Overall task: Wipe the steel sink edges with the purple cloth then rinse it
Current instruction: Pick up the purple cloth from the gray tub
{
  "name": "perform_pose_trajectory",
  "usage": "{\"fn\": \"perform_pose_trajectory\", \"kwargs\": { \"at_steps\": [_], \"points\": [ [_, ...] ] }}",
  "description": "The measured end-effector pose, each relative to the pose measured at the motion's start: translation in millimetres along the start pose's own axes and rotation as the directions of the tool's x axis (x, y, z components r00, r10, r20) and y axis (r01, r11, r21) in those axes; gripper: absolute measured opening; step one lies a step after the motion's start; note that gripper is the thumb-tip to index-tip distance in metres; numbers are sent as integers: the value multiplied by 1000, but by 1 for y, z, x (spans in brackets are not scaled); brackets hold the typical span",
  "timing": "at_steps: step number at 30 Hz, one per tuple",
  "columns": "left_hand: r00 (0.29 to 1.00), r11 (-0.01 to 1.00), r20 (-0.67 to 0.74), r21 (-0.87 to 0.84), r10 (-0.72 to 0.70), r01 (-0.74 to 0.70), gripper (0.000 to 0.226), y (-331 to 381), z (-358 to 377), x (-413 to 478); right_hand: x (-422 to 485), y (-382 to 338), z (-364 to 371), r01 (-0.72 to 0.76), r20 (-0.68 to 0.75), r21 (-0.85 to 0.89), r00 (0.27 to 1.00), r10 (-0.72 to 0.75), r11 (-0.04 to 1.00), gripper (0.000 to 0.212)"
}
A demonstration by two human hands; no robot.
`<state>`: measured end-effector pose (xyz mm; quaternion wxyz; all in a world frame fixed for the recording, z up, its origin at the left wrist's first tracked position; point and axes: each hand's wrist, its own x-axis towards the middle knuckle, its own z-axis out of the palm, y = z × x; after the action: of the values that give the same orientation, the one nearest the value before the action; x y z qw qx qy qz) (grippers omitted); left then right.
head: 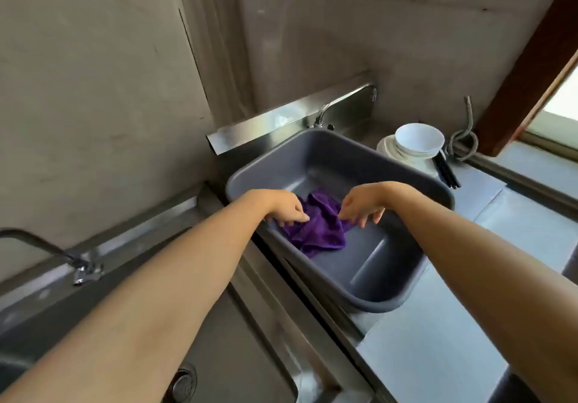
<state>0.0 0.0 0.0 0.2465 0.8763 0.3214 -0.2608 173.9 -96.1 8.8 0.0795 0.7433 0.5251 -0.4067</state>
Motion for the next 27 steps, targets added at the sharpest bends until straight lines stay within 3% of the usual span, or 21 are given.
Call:
{"fn": "perform_pose_trajectory", "kwargs": {
  "at_steps": [4,8,11,13,18,20,22,24,27],
  "points": [
    [997,992,-74,126,2,8,47,-4,11,22,24,4,16,-6,-141,-74,990,-5,997,32],
    [992,992,-117,114,-42,56,61,-5,21,48,47,12,25,5,-291,-107,956,-36,994,35],
    [984,986,-137,-137,-111,92,53,-3,22,59,63,16,36,24,-345,-58,938,-43,998,34],
    [979,925,-115,-362,-167,115,47,-1,21,63,71,14,43,57,-382,-6,923,-55,998,28],
    [979,622,-10,-774,-202,121,48,5,12,63,70,-3,43,243,-454,108,875,-169,964,10],
    [977,539,5,-834,-212,122,47,7,7,63,57,-8,35,354,-426,234,875,-232,906,15],
    [963,569,-43,-813,-265,120,35,8,5,66,45,-7,27,378,-338,361,905,-259,852,28],
    [945,628,-110,-769,-309,116,15,8,6,68,37,-1,19,352,-287,423,926,-245,835,27],
    [938,747,-209,-661,-276,72,9,10,3,65,37,14,9,263,-421,267,897,-134,927,31]
  ]
}}
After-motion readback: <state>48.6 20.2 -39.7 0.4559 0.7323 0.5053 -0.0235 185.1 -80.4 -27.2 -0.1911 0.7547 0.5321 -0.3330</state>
